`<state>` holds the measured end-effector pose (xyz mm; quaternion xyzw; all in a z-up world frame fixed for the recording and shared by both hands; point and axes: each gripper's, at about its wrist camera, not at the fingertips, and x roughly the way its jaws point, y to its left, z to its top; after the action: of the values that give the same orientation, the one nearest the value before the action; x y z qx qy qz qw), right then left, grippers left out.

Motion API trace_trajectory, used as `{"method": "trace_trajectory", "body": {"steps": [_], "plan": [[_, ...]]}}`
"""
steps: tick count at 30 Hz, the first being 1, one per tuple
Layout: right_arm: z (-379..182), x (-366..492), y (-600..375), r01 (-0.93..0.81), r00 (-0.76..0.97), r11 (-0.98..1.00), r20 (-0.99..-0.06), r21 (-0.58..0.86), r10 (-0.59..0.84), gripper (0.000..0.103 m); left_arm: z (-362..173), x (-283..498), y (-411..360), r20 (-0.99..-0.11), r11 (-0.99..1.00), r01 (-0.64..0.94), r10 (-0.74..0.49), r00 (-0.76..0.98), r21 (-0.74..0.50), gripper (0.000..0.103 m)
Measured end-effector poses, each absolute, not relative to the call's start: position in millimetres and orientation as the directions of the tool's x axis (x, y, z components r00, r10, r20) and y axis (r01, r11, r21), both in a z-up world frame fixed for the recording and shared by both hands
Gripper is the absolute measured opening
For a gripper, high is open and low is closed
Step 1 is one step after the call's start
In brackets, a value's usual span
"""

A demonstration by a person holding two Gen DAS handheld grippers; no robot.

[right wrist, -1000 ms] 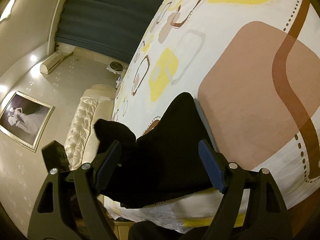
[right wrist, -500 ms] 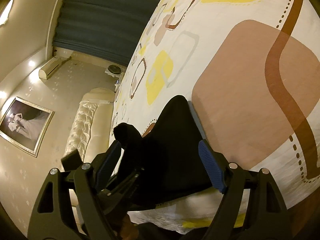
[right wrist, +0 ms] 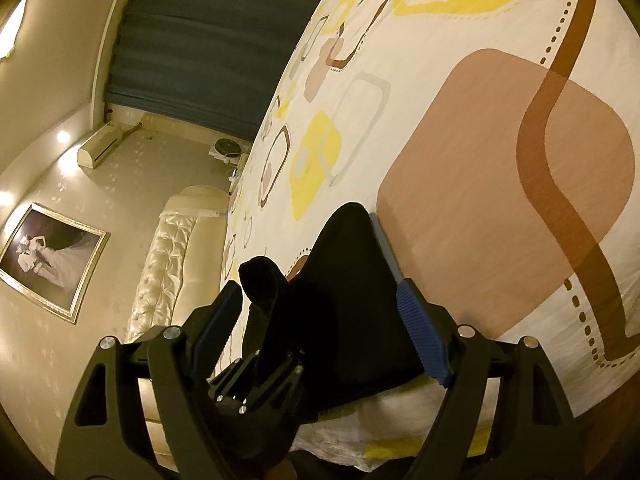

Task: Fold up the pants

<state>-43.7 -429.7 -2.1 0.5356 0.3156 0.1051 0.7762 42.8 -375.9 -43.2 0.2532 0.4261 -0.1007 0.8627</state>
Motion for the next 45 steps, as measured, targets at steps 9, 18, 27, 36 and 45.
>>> {"method": "trace_trajectory", "body": {"steps": [9,18,27,36,45], "plan": [[1,-49,-434,0.183,0.788,0.41,-0.382,0.894,0.482,0.08,-24,13,-383,-0.777,0.839,0.474,-0.104,0.621,0.267,0.064],[35,-44,-413,0.079,0.78,0.444,-0.333,0.892,0.53,0.079,29,6,-273,-0.771,0.889,0.457,-0.291,0.567,0.001,0.081],[20,-18,-358,0.1,0.649,0.613,-0.518,0.784,0.557,0.079,9,17,-114,-0.775,0.942,0.324,-0.272,0.571,-0.092,0.082],[-7,-1,-330,0.115,0.594,0.659,-0.583,0.743,0.554,0.053,-22,29,-68,-0.816,0.953,0.221,-0.294,0.498,-0.209,0.082],[15,4,-316,0.027,0.594,0.714,-0.585,0.7,0.552,0.012,-23,31,-59,-0.808,0.946,0.2,-0.323,0.493,-0.257,0.082]]}}
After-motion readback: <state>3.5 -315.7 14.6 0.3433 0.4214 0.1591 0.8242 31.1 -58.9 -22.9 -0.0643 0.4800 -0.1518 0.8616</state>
